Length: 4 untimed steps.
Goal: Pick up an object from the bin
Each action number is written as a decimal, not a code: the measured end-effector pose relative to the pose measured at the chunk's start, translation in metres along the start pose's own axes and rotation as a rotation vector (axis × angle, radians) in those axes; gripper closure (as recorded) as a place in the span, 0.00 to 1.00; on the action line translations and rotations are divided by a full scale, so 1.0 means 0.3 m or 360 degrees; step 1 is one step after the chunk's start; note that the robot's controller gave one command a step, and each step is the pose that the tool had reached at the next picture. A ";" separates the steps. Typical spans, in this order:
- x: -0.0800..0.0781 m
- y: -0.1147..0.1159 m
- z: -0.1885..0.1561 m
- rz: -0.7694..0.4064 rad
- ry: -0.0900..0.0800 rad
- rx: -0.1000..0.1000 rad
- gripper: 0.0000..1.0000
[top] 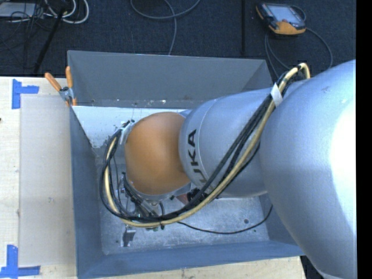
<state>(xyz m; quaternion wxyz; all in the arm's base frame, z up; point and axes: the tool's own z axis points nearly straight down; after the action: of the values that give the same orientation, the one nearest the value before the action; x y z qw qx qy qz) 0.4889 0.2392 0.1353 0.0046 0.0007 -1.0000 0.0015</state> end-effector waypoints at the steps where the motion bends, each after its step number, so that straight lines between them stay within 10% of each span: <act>1: -0.007 -0.002 -0.012 0.0005 -0.0011 -0.0003 0.00; 2: -0.174 -0.055 -0.031 -0.0006 -0.0011 -0.0005 0.00; 4: -0.195 -0.361 0.153 -0.0271 -0.0007 -0.0007 0.00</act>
Offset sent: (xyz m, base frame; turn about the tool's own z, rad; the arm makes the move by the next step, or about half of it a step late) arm 0.0907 -0.0321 0.0133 0.0003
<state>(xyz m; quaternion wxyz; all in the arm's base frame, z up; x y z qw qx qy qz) 0.5470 0.1308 0.0892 0.0025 0.0857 -0.9963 -0.0010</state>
